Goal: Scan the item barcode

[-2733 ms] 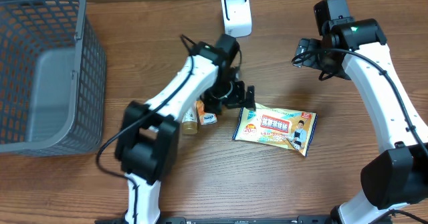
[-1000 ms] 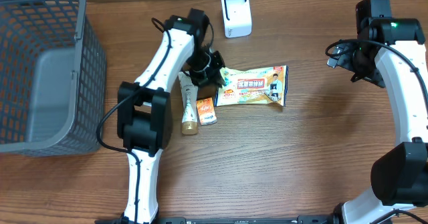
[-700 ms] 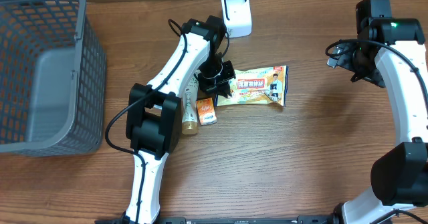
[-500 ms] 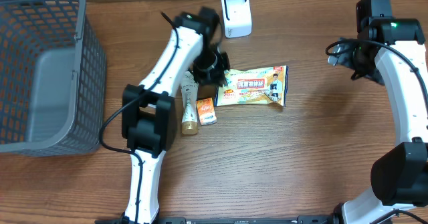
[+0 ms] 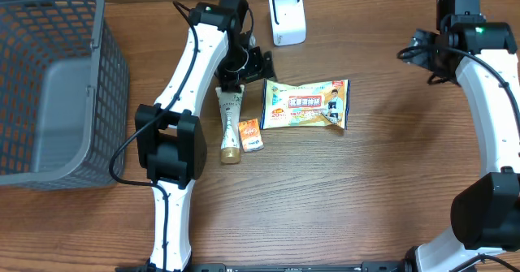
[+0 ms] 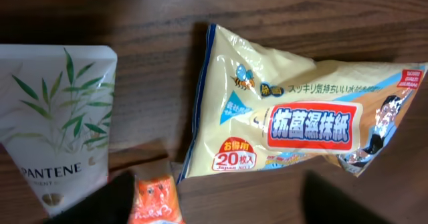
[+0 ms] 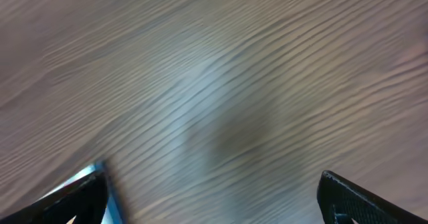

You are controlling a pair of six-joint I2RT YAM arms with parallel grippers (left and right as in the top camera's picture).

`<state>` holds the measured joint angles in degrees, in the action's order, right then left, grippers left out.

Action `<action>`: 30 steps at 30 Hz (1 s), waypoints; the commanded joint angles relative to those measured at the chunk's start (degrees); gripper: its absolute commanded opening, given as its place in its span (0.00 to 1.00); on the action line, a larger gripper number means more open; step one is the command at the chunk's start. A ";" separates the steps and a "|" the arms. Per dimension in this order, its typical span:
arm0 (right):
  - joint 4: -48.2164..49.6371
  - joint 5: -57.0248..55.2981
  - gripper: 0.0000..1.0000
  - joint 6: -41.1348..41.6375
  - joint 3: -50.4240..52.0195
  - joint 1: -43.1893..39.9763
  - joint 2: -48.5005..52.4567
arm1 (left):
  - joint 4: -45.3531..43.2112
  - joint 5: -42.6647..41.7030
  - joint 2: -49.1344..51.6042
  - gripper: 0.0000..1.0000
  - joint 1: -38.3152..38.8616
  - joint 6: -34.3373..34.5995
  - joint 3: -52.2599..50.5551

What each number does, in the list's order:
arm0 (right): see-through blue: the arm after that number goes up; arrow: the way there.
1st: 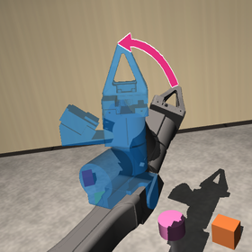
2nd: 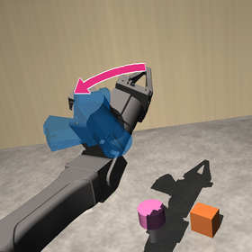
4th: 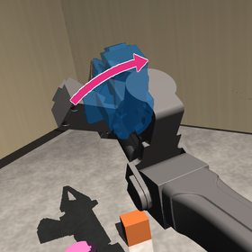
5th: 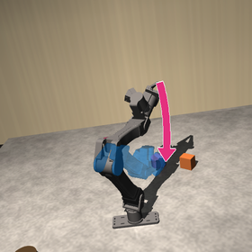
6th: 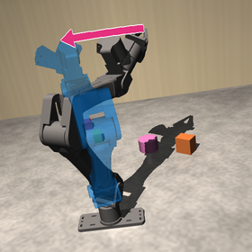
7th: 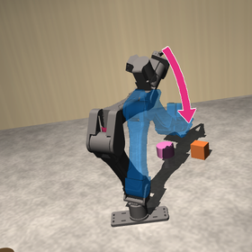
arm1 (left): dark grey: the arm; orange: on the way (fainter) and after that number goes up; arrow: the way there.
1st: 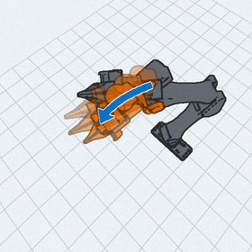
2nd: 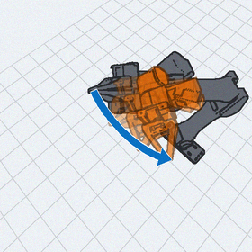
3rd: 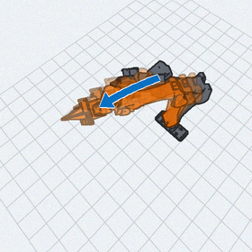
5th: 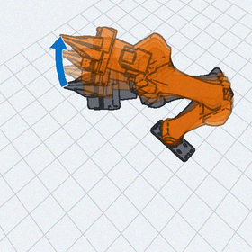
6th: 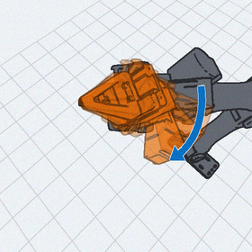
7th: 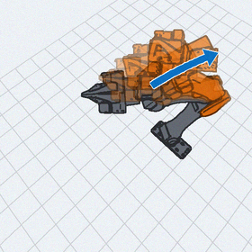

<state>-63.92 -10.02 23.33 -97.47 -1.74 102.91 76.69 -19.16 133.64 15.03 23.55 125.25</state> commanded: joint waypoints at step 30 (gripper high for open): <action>17.68 23.02 0.04 12.28 11.96 15.13 17.31 | -23.63 3.96 3.21 0.04 6.93 4.09 -15.58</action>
<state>-45.15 15.03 35.03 -85.76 13.54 119.24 54.59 -16.01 134.10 22.48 26.92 113.71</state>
